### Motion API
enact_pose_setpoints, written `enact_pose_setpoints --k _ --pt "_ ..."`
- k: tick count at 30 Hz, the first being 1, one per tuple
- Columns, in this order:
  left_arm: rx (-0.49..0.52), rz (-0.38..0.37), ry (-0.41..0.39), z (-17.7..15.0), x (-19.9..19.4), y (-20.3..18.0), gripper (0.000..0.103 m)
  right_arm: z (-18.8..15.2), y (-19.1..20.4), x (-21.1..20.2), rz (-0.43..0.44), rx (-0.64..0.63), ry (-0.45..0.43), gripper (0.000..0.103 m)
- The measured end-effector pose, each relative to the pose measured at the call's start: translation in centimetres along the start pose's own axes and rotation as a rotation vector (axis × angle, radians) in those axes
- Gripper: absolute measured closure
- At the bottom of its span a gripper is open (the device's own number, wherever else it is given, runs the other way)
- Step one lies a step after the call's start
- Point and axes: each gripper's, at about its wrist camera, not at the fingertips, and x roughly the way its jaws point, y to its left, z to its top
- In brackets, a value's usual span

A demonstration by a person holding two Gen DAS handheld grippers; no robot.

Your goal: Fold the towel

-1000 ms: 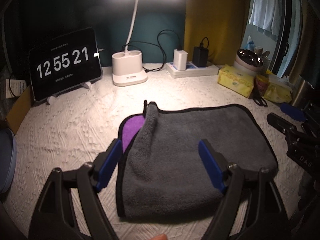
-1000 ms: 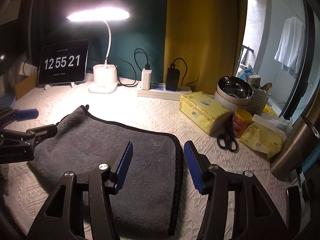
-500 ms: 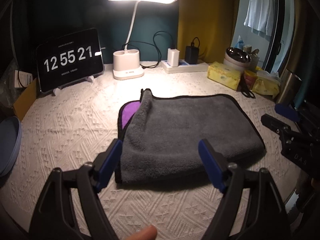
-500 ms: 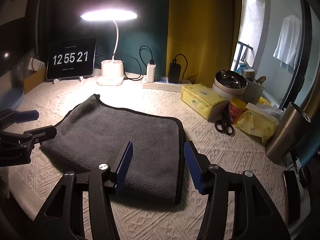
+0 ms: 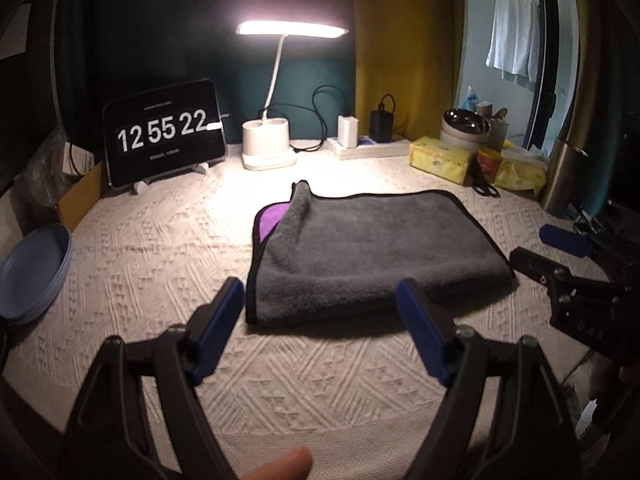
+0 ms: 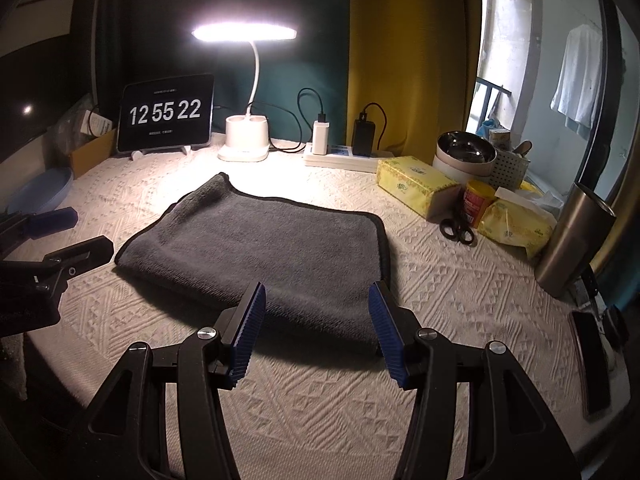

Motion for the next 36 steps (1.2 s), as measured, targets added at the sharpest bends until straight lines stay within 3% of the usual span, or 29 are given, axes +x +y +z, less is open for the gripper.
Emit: enact_pose_setpoints --k 27,36 --pt "-0.006 -0.01 -0.186 -3.0 -11.4 -0.5 0.023 -3.1 2.0 -9.8 -0.009 -0.009 -0.125 0.046" --pt "-0.024 0.037 -0.318 -3.6 -15.8 0.3 0.023 -3.5 3.3 -14.9 -0.025 -0.008 -0.206 0.046"
